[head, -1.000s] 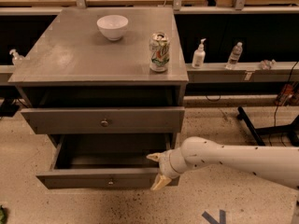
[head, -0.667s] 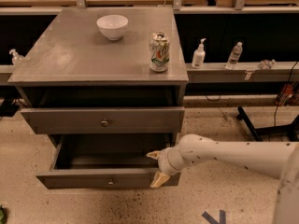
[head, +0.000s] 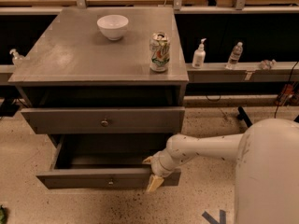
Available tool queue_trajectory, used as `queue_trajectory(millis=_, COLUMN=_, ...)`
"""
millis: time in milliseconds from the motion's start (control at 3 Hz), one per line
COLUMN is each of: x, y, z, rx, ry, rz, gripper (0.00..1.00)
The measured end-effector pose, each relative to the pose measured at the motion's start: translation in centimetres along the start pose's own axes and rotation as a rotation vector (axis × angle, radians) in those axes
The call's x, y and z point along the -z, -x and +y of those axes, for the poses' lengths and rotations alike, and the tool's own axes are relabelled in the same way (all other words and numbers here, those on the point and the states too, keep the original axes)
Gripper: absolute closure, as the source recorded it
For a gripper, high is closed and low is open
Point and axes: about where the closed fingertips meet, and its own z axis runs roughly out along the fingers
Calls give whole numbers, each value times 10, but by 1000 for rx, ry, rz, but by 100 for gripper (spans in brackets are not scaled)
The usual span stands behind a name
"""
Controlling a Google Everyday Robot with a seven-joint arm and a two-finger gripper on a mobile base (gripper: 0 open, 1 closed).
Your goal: Open middle drawer
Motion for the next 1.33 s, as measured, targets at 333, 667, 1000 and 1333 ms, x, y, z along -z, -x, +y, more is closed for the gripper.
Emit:
queue_trajectory(millis=333, x=-6, y=10, z=18, rx=-3, ry=46, rz=-9, gripper=29)
queue_trajectory(millis=667, x=8, y=28, z=45, rx=11, ry=60, rz=-31, gripper=28)
queue_trajectory(millis=1000, x=31, y=35, z=68, rx=10, ry=45, rz=-20, gripper=28)
queue_trajectory(millis=1333, x=44, y=38, z=84, rx=12, ry=54, rz=-17, gripper=28)
